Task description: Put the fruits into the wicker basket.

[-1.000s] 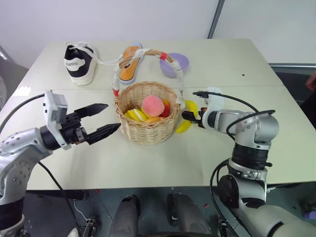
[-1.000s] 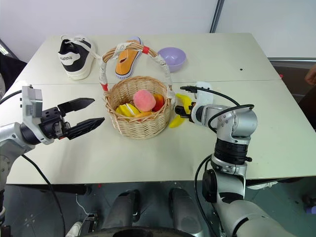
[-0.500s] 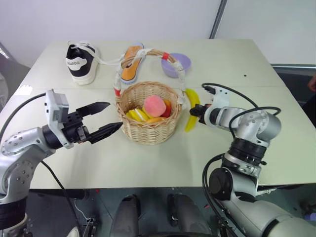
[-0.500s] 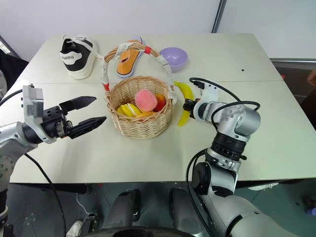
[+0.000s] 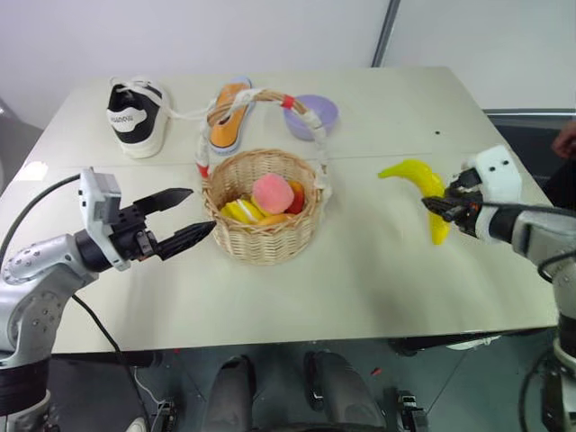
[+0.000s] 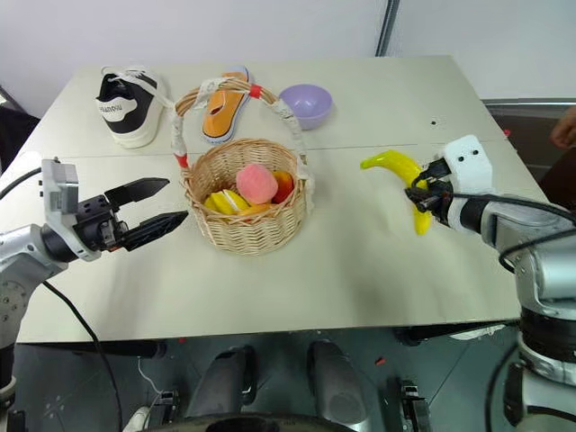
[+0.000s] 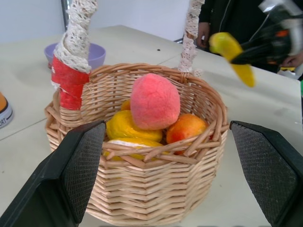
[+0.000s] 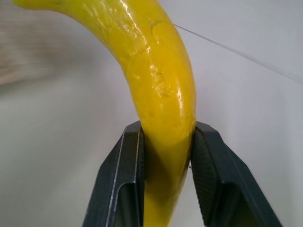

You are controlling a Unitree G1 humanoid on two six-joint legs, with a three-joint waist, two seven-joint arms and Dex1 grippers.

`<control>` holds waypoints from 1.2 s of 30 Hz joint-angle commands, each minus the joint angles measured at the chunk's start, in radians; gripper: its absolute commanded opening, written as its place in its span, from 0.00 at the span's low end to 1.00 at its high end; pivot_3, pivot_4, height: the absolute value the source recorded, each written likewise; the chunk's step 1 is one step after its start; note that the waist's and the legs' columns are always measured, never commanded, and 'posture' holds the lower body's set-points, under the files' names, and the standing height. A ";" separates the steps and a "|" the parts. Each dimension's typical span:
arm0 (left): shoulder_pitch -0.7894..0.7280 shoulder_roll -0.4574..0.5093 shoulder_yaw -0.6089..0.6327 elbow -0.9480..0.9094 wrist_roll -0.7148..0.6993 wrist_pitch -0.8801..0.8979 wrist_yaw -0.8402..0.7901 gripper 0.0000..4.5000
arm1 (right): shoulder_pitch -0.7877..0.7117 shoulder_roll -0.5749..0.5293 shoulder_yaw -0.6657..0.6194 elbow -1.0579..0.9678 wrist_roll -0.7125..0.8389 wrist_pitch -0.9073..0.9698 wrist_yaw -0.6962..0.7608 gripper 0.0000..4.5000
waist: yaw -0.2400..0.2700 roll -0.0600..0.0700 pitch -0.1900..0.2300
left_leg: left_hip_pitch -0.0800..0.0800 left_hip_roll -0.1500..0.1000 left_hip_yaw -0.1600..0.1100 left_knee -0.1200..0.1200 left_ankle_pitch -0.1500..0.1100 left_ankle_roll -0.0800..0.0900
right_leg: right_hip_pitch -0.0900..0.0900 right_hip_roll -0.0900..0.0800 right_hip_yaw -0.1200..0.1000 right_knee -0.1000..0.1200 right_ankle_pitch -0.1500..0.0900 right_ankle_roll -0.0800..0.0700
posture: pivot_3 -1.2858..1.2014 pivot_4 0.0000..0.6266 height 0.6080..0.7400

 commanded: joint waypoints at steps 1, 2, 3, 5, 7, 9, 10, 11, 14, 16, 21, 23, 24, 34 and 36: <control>0.001 0.009 0.051 0.012 -0.009 -0.026 -0.013 1.00 | -0.117 0.073 0.049 -0.145 0.161 0.024 0.015 0.28 | -0.005 -0.001 0.000 | 0.000 0.000 0.000 0.000 0.000 0.000 | 0.000 0.000 0.000 0.000 0.000 0.000 | 0.52 0.24 1.00; 0.003 0.011 0.057 0.017 -0.011 -0.028 -0.016 1.00 | -0.160 0.105 0.076 -0.147 0.176 0.054 -0.019 0.28 | -0.010 -0.001 0.000 | 0.001 0.000 -0.001 0.000 0.000 0.000 | 0.000 0.000 0.000 0.000 0.001 -0.001 | 0.52 0.24 1.00; 0.009 0.013 0.067 0.023 -0.013 -0.031 -0.020 1.00 | -0.215 0.149 0.122 -0.140 0.169 0.085 -0.067 0.28 | -0.012 -0.001 0.000 | 0.001 0.000 -0.001 0.001 0.000 0.000 | 0.000 0.000 0.000 0.000 0.001 -0.002 | 0.52 0.24 1.00; 0.022 0.013 0.088 0.032 -0.017 -0.034 -0.024 1.00 | -0.320 0.246 0.205 -0.113 0.147 0.152 -0.167 0.28 | -0.012 -0.002 0.000 | 0.000 0.000 -0.001 0.001 0.000 0.000 | 0.000 -0.001 0.000 0.000 0.002 -0.003 | 0.52 0.24 1.00; 0.040 0.014 0.111 0.032 -0.021 -0.032 -0.027 1.00 | -0.416 0.351 0.271 -0.080 0.122 0.198 -0.258 0.28 | -0.015 -0.002 0.000 | 0.000 0.000 -0.001 0.002 0.000 -0.001 | 0.000 -0.001 0.000 0.000 0.003 -0.004 | 0.52 0.24 1.00; 0.067 0.011 0.131 0.023 -0.020 -0.031 -0.025 1.00 | -0.499 0.483 0.289 -0.032 0.116 0.241 -0.340 0.28 | -0.016 -0.002 0.000 | -0.001 -0.001 -0.001 0.001 0.000 -0.001 | -0.001 -0.002 0.000 0.000 0.004 -0.007 | 0.52 0.24 1.00; 0.077 0.008 0.137 0.018 -0.020 -0.031 -0.023 1.00 | -0.531 0.533 0.292 -0.008 0.110 0.259 -0.371 0.28 | -0.016 -0.002 0.000 | -0.002 0.000 -0.001 0.001 0.000 -0.001 | -0.002 -0.002 0.000 0.000 0.004 -0.007 | 0.52 0.24 1.00; 0.085 0.005 0.140 0.014 -0.020 -0.032 -0.021 1.00 | -0.554 0.570 0.292 0.014 0.104 0.273 -0.395 0.28 | -0.013 -0.002 0.000 | -0.004 0.000 0.000 0.000 0.000 -0.001 | -0.004 -0.002 0.000 0.000 0.004 -0.007 | 0.52 0.24 1.00; 0.101 -0.008 0.141 -0.002 -0.022 -0.035 -0.009 1.00 | -0.601 0.643 0.316 0.080 0.077 0.257 -0.435 0.28 | 0.003 -0.003 -0.001 | -0.013 -0.001 -0.002 0.001 0.000 -0.001 | -0.011 -0.002 -0.001 0.002 0.005 -0.004 | 0.52 0.24 1.00; 0.109 -0.018 0.139 -0.014 -0.022 -0.035 -0.002 1.00 | -0.617 0.671 0.330 0.110 0.066 0.240 -0.446 0.28 | 0.007 -0.003 -0.001 | -0.015 -0.001 -0.002 0.002 0.001 -0.001 | -0.013 -0.003 -0.001 0.002 0.006 -0.003 | 0.52 0.24 1.00; 0.114 -0.031 0.139 -0.033 -0.027 -0.031 0.014 1.00 | -0.611 0.613 0.465 0.133 -0.025 0.132 -0.426 0.28 | 0.006 -0.003 -0.001 | -0.016 -0.001 -0.001 0.003 0.001 -0.001 | -0.013 -0.003 -0.001 0.002 0.004 -0.005 | 0.52 0.24 1.00; 0.113 -0.033 0.139 -0.036 -0.027 -0.030 0.016 1.00 | -0.597 0.583 0.492 0.134 -0.044 0.108 -0.410 0.28 | 0.006 -0.003 -0.001 | -0.016 -0.001 -0.001 0.003 0.001 -0.001 | -0.013 -0.003 -0.001 0.002 0.004 -0.006 | 0.52 0.24 1.00; 0.112 -0.033 0.138 -0.036 -0.027 -0.030 0.017 1.00 | -0.592 0.573 0.497 0.134 -0.048 0.101 -0.403 0.28 | 0.006 -0.003 -0.001 | -0.016 -0.001 -0.001 0.004 0.001 -0.001 | -0.013 -0.003 -0.001 0.002 0.004 -0.006 | 0.52 0.24 1.00; 0.066 -0.033 0.099 -0.016 -0.020 -0.030 0.023 1.00 | -0.582 0.455 0.575 0.115 -0.126 0.012 -0.322 0.28 | 0.006 -0.003 -0.001 | -0.015 -0.001 -0.001 0.004 0.001 -0.001 | -0.013 -0.002 -0.001 0.003 0.005 -0.003 | 0.52 0.24 1.00; 0.061 -0.031 0.097 -0.013 -0.021 -0.029 0.022 1.00 | -0.581 0.451 0.583 0.114 -0.139 -0.013 -0.308 0.28 | 0.004 -0.003 -0.001 | -0.015 -0.001 -0.001 0.004 0.001 -0.001 | -0.013 -0.002 -0.001 0.003 0.006 -0.003 | 0.52 0.24 1.00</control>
